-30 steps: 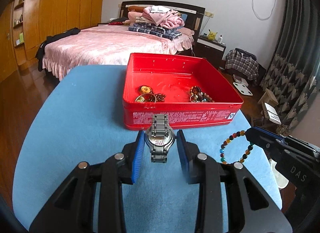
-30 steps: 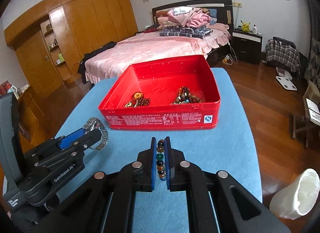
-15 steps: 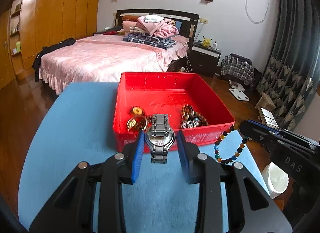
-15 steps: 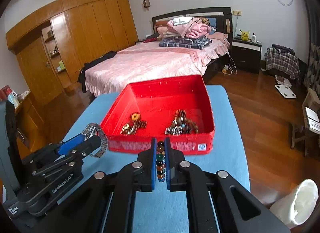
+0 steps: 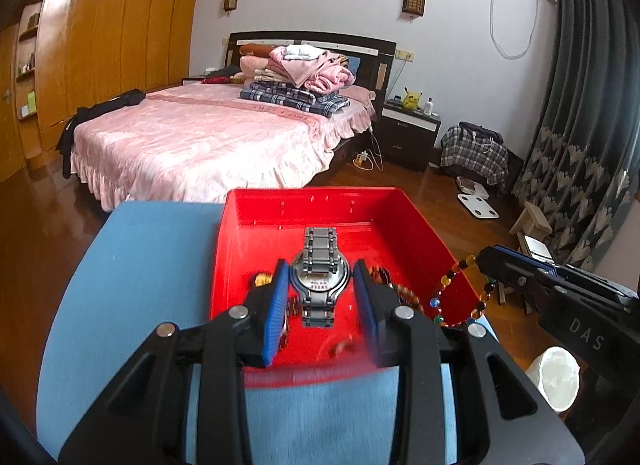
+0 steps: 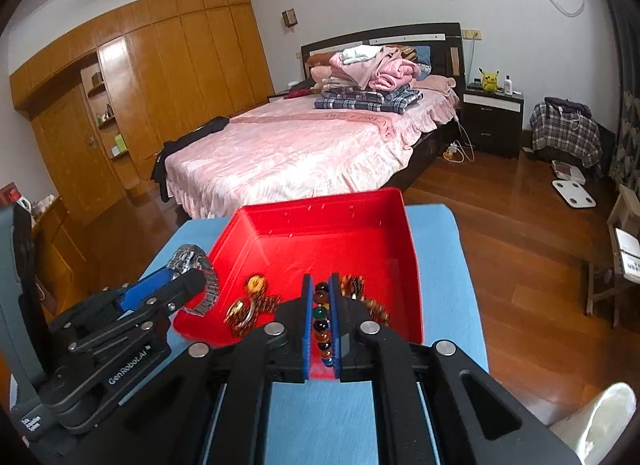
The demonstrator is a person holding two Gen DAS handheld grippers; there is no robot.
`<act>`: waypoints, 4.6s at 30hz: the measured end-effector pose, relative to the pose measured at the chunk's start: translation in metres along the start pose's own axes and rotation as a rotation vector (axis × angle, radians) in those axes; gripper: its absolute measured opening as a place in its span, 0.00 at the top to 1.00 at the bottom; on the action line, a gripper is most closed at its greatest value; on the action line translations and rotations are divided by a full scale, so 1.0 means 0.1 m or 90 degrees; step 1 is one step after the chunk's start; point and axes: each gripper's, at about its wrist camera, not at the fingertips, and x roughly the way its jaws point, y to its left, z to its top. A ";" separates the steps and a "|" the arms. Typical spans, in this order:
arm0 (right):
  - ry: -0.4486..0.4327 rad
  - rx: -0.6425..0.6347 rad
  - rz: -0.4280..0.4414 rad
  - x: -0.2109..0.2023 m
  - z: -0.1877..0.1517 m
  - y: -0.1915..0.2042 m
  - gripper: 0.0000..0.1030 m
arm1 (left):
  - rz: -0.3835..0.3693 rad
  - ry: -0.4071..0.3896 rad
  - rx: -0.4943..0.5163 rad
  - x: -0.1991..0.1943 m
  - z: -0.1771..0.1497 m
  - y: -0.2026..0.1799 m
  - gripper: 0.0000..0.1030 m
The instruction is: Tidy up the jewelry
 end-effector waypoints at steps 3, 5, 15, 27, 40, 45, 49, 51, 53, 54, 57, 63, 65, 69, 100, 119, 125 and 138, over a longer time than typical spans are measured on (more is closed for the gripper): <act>-0.002 -0.002 0.000 0.09 0.05 -0.01 0.93 | 0.000 0.000 -0.001 0.12 0.07 0.00 0.70; 0.001 -0.003 0.000 0.16 0.07 -0.02 0.93 | 0.001 0.004 0.002 0.20 0.08 -0.01 0.70; 0.014 0.006 -0.024 0.38 0.01 -0.10 0.63 | 0.012 0.017 -0.009 0.37 0.06 0.14 0.43; -0.007 0.008 -0.032 0.14 -0.08 -0.14 0.40 | 0.032 -0.015 0.001 0.03 0.01 0.16 0.25; -0.057 0.010 0.025 -0.39 -0.18 -0.07 0.05 | 0.051 -0.066 0.001 -0.55 -0.12 0.26 0.07; -0.073 0.002 0.026 -0.58 -0.22 -0.01 0.05 | 0.061 -0.084 0.010 -0.78 -0.12 0.23 0.05; -0.083 -0.008 0.023 -0.71 -0.24 0.02 0.05 | 0.060 -0.096 0.023 -0.94 -0.13 0.17 0.05; -0.085 -0.012 0.023 -0.76 -0.25 0.04 0.05 | 0.058 -0.101 0.024 -1.01 -0.14 0.15 0.05; -0.087 -0.015 0.024 -0.80 -0.26 0.06 0.05 | 0.053 -0.106 0.023 -1.08 -0.15 0.13 0.05; -0.088 -0.016 0.026 -0.82 -0.26 0.06 0.05 | 0.053 -0.108 0.023 -1.11 -0.17 0.12 0.05; -0.093 -0.018 0.025 -0.88 -0.27 0.06 0.05 | 0.057 -0.114 0.031 -1.17 -0.17 0.07 0.05; -0.106 -0.020 0.027 -0.99 -0.26 0.07 0.05 | 0.056 -0.124 0.037 -1.27 -0.17 0.03 0.05; -0.109 -0.022 0.027 -1.01 -0.26 0.08 0.05 | 0.056 -0.128 0.038 -1.29 -0.16 0.02 0.05; -0.112 -0.024 0.027 -1.05 -0.26 0.09 0.05 | 0.056 -0.130 0.039 -1.30 -0.15 0.02 0.05; -0.111 -0.032 0.024 -1.05 -0.25 0.12 0.05 | 0.060 -0.133 0.035 -1.34 -0.17 0.06 0.05; -0.104 -0.034 0.018 -0.99 -0.33 0.08 0.05 | 0.055 -0.130 0.036 -1.33 -0.17 0.01 0.05; -0.102 -0.035 0.015 -0.98 -0.35 0.05 0.05 | 0.056 -0.130 0.035 -1.31 -0.17 0.03 0.05; -0.095 -0.037 0.010 -0.96 -0.36 0.03 0.05 | 0.059 -0.127 0.031 -1.29 -0.19 0.05 0.05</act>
